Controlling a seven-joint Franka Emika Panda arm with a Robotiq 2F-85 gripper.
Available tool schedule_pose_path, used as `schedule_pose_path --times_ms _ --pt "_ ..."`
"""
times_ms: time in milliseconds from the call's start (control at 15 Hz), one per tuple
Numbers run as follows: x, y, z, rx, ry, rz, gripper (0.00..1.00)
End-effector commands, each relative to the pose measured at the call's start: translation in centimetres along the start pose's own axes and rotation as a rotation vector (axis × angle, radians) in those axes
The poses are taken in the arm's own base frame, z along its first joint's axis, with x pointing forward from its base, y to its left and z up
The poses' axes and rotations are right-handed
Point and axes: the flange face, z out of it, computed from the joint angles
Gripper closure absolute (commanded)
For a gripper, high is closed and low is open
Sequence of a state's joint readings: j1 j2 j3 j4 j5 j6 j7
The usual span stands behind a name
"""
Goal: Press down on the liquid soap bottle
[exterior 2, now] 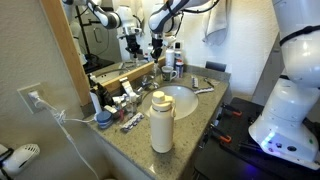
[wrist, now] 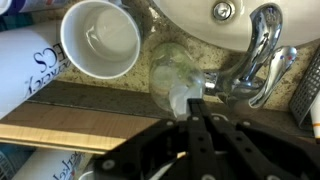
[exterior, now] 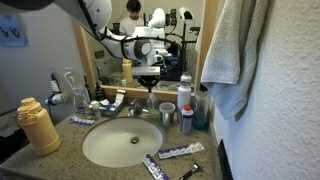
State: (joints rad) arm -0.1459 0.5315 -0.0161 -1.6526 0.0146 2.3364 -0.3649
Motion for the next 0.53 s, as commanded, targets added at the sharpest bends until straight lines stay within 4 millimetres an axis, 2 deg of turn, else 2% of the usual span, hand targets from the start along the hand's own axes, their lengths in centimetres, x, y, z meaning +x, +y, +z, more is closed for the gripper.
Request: schedule_pose_path --times_ms 0,467 --pt "-2.3 -1.4 3.1 0.004 -0.041 0.021 1.0" --pt "-2.3 -0.2 3.1 -0.01 -0.007 0.05 1.0"
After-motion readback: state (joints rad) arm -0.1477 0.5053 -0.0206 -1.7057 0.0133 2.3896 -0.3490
